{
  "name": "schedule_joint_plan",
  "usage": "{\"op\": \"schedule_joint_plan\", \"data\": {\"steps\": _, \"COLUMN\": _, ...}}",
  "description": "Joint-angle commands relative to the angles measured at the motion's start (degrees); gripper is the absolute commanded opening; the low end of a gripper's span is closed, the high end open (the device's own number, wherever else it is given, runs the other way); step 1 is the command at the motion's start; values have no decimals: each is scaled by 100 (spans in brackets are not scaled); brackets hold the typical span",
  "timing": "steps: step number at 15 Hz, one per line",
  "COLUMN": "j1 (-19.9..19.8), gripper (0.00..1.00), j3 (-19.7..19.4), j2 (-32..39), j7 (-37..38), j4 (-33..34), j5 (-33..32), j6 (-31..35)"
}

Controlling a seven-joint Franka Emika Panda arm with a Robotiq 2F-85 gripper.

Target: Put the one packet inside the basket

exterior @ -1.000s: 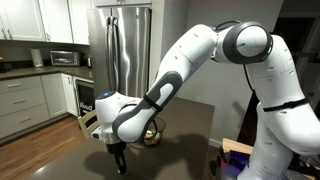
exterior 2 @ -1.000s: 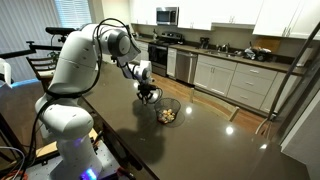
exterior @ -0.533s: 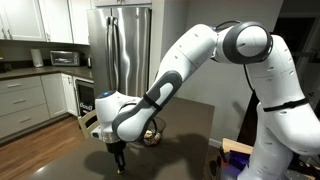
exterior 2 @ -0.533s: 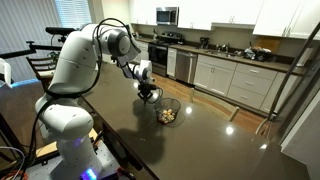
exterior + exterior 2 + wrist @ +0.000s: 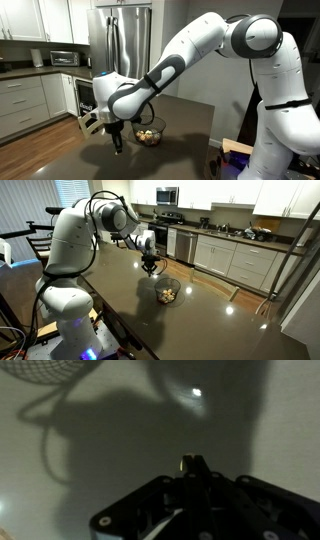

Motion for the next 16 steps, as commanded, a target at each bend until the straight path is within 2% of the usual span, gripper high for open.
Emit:
{"op": "schedule_joint_plan", "data": {"steps": 1, "j1": -112, "gripper": 4, "j3": 15, "j2": -472, "j7": 39, "j4": 190, "j5": -8, "j6": -583}}
{"op": "schedule_joint_plan", "data": {"steps": 7, "j1": -259, "gripper": 3, "j3": -315, "j2": -1064, "j7": 435, "j4": 230, "j5": -160, "j6": -1061}}
{"op": "schedule_joint_plan", "data": {"steps": 12, "j1": -536, "gripper": 3, "j3": -558, "j2": -1562, "j7": 854, "j4": -395, "j5": 47, "j6": -1373}}
{"op": "schedule_joint_plan", "data": {"steps": 16, "j1": -698, "gripper": 3, "j3": -643, "j2": -1945, "j7": 1185, "j4": -1197, "j5": 333, "j6": -1391}}
